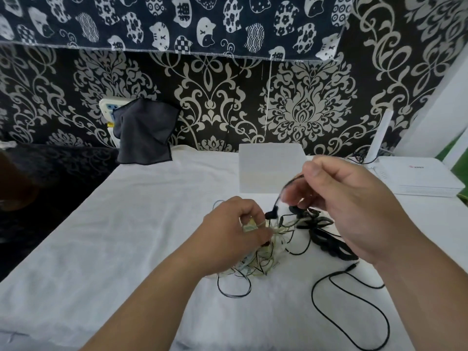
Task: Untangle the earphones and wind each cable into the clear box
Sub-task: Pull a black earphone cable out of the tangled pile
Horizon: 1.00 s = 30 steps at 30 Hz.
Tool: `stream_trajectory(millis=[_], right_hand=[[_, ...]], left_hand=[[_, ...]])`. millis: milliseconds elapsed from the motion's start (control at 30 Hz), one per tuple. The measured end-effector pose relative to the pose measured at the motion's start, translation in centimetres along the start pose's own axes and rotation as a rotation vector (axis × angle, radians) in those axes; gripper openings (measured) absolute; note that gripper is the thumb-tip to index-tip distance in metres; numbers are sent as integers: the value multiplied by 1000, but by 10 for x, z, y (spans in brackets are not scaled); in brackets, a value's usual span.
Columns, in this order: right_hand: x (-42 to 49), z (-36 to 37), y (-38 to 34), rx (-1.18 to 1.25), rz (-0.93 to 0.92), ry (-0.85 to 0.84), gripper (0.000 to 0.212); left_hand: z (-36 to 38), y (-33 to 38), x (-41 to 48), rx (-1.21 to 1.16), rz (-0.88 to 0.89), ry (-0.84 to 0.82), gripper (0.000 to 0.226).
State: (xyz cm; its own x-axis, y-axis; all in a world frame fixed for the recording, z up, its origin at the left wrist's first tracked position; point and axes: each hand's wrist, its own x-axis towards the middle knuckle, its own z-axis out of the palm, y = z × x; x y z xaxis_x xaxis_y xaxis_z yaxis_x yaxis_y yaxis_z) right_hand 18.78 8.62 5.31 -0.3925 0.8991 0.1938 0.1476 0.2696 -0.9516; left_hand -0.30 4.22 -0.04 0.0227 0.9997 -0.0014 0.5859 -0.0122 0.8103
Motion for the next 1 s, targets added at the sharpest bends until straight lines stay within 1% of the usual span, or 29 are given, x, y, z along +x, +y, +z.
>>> stream_trajectory(millis=[67, 133, 200, 267, 300, 333, 367, 467, 533, 567, 667, 733, 767, 800, 867, 900, 933, 1000], right_hand=[[2, -3, 2, -43, -17, 112, 43], [4, -9, 6, -2, 19, 212, 43], [5, -17, 10, -55, 43, 258, 42], [5, -20, 9, -167, 50, 275, 35], [5, -21, 9, -166, 57, 280, 32], [4, -19, 9, -90, 74, 277, 32], [4, -17, 8, 36, 103, 272, 35], [7, -12, 3, 372, 199, 236, 35], [8, -10, 0, 528, 238, 233, 31], [8, -10, -1, 573, 245, 243, 30], [10, -11, -3, 606, 253, 286, 32], [11, -13, -1, 632, 259, 320, 34], [11, -13, 0, 638, 261, 338, 34], [12, -13, 1, 633, 266, 359, 35], [11, -11, 2, 574, 288, 397, 35], [11, -9, 2, 535, 296, 405, 34], [11, -7, 1, 515, 298, 399, 35], [10, -1, 0, 570, 273, 347, 38]], left_hand=[[0, 2, 0, -8, 8, 36, 18], [-6, 4, 0, -100, -3, 58, 17], [-12, 4, 1, -94, 21, 88, 17], [-16, 3, 1, -37, 29, 109, 17], [-17, 1, 1, -28, 22, 112, 18], [-17, 0, 2, -40, 13, 105, 18], [-17, -1, 2, -78, 4, 91, 18], [-14, -5, 3, -283, -58, 38, 18], [-11, -7, 5, -382, -125, 70, 19], [-11, -8, 6, -429, -159, 98, 19], [-14, -4, 7, -587, -246, 158, 20], [-16, -2, 10, -662, -266, 239, 21], [-15, -1, 10, -623, -255, 306, 21], [-13, -2, 11, -507, -225, 379, 21], [-10, -4, 10, -168, -108, 479, 18], [-10, -4, 9, -45, -58, 482, 15], [-10, -3, 9, 14, -26, 456, 13], [-9, -4, 9, 4, -31, 342, 11]])
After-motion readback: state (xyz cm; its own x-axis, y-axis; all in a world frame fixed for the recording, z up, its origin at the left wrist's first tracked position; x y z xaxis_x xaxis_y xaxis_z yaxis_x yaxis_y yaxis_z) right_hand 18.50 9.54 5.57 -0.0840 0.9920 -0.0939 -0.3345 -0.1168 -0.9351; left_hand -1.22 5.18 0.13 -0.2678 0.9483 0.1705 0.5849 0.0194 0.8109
